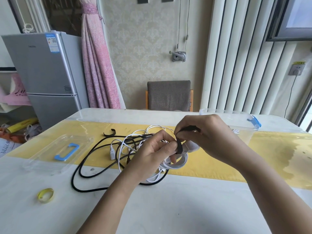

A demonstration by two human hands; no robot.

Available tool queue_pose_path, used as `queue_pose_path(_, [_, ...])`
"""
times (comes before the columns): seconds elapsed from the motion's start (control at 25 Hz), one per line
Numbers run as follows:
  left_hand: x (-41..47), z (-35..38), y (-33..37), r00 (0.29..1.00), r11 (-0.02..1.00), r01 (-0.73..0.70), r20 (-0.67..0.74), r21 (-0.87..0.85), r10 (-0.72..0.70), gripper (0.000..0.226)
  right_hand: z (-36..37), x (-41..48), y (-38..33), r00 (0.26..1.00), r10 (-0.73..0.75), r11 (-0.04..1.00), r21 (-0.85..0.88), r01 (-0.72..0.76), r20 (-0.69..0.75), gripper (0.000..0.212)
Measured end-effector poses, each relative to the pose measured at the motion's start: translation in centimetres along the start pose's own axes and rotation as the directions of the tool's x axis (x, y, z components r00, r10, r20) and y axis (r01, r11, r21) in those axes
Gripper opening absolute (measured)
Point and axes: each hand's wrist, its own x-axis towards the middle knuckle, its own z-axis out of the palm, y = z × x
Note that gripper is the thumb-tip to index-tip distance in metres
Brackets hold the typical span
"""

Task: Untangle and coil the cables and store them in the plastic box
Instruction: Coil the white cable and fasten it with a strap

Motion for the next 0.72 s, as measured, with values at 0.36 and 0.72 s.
queue_pose_path(0.36, [-0.1, -0.3, 0.5, 0.999, 0.998, -0.035, -0.038, 0.054, 0.037, 0.014, 2.5, 0.4, -0.1, 0.991, -0.015, 1.0, -0.026, 0.012, -0.133, 0.006])
queue_pose_path(0.72, [-0.1, -0.2, 0.4, 0.992, 0.997, -0.054, -0.112, 0.061, 0.06, 0.019, 3.2, 0.7, 1.1, 0.983, 0.186, 0.902, 0.396, -0.17, -0.002, 0.009])
